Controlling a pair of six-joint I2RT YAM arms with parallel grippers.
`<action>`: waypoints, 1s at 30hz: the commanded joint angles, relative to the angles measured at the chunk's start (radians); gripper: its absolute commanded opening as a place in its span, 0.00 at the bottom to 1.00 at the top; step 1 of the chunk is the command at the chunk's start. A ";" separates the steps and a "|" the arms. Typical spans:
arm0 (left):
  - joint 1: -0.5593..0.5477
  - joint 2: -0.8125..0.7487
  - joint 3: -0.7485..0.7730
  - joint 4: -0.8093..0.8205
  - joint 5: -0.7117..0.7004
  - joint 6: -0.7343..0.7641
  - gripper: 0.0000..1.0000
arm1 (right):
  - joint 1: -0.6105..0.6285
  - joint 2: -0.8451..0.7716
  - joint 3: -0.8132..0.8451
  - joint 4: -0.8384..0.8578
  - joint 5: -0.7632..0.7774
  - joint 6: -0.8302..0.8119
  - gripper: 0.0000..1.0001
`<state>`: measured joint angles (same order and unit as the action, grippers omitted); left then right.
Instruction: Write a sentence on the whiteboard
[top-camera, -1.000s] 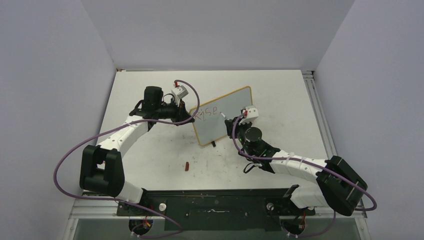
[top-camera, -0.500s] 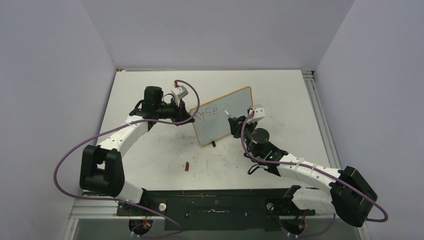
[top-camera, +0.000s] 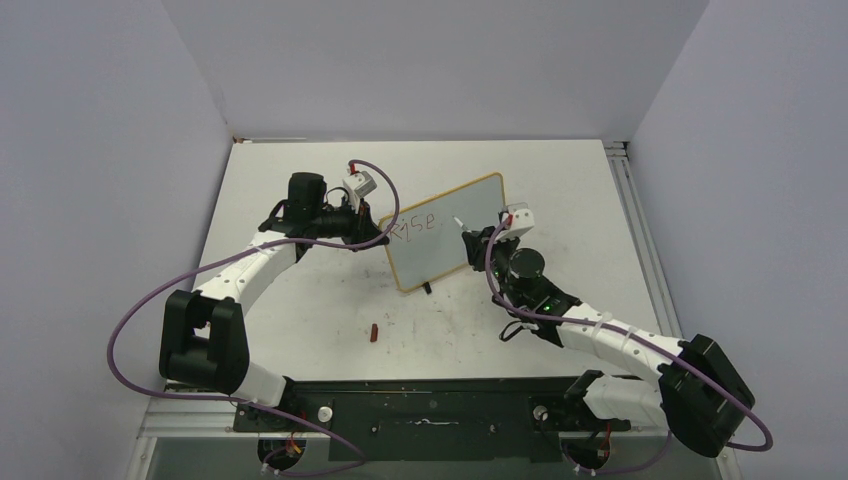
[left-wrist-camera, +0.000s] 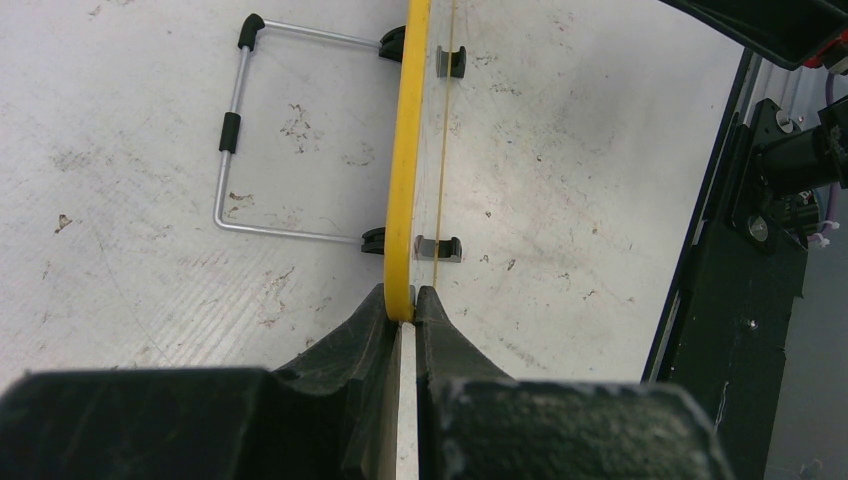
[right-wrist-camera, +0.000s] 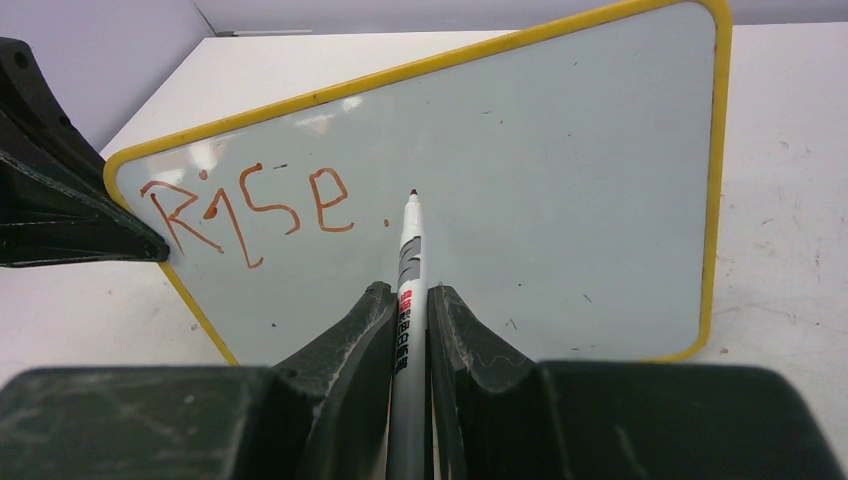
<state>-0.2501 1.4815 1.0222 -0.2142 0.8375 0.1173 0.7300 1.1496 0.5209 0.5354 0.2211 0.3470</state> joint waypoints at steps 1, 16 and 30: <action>-0.012 -0.007 0.027 -0.035 -0.013 0.044 0.00 | -0.035 -0.034 0.042 0.019 -0.084 -0.007 0.05; -0.013 0.003 0.032 -0.037 -0.023 0.032 0.00 | -0.181 -0.046 0.057 0.008 -0.351 -0.030 0.05; -0.026 0.008 0.037 -0.045 -0.025 0.031 0.00 | -0.217 0.004 0.081 0.050 -0.460 -0.037 0.05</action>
<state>-0.2615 1.4815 1.0302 -0.2237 0.8284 0.1169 0.5175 1.1339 0.5503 0.5083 -0.1928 0.3237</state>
